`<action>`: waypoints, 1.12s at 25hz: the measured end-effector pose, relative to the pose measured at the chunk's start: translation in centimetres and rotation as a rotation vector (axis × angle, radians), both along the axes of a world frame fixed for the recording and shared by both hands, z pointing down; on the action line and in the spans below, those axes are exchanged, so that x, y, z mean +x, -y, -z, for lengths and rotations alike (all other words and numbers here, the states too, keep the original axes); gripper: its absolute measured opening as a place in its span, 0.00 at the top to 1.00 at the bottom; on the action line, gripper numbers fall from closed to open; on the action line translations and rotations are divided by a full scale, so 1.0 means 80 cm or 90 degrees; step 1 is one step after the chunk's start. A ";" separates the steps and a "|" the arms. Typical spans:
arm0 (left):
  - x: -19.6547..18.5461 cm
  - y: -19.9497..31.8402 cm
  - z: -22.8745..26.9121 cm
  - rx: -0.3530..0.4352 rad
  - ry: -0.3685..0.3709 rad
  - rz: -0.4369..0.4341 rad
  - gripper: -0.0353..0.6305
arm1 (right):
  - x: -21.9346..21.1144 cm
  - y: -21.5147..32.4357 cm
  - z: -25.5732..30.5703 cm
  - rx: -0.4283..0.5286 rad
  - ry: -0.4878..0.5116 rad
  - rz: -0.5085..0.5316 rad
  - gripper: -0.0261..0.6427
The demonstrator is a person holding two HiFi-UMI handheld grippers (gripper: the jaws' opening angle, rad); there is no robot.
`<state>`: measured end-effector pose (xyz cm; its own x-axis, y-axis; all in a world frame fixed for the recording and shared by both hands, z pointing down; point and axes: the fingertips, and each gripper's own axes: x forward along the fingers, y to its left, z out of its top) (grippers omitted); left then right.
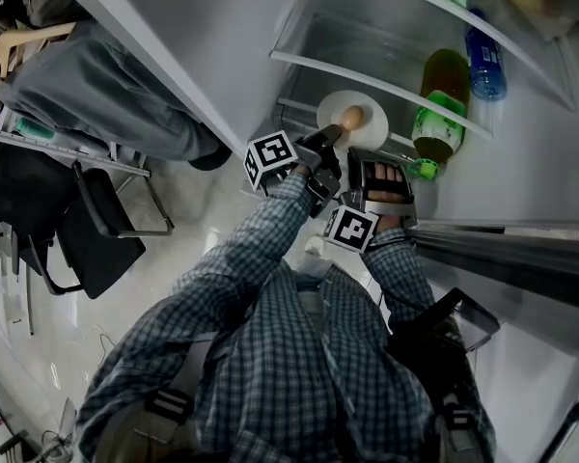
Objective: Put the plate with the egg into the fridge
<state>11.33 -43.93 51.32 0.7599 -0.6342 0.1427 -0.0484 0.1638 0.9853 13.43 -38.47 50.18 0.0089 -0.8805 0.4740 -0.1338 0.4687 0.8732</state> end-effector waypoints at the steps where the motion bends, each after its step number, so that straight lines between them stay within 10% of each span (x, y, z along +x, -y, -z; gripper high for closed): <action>1: 0.000 0.000 0.001 0.002 -0.002 -0.001 0.89 | 0.000 0.001 0.000 0.001 0.000 -0.003 0.93; 28: -0.025 -0.048 0.022 0.040 -0.046 -0.025 0.85 | 0.009 0.030 -0.011 -0.003 0.000 -0.034 0.93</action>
<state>9.35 -40.09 49.53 0.7908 -0.6102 0.0476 0.0183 0.1013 0.9947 14.15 -40.87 51.09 0.0559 -0.8765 0.4781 -0.1596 0.4649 0.8709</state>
